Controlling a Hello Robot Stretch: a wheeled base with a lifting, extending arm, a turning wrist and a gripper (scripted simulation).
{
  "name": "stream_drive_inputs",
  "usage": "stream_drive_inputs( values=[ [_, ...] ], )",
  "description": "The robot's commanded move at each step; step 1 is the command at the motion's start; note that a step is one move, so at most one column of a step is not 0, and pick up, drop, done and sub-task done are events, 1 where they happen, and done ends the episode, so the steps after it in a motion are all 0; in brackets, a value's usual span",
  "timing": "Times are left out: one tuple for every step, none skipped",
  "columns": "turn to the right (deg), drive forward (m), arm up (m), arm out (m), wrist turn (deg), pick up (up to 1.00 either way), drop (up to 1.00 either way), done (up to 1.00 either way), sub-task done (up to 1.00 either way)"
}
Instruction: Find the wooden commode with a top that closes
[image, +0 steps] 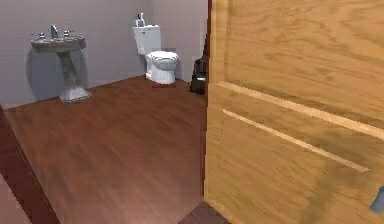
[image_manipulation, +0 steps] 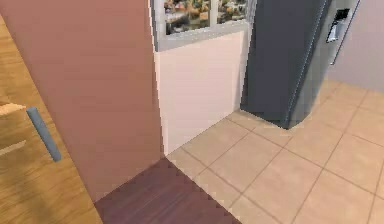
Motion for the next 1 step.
stream_drive_inputs(
  values=[
    [0.0, 0.55, 0.0, 0.0, 0.0, 0.0, 0.0, 0.0, 0.0]
  ],
)
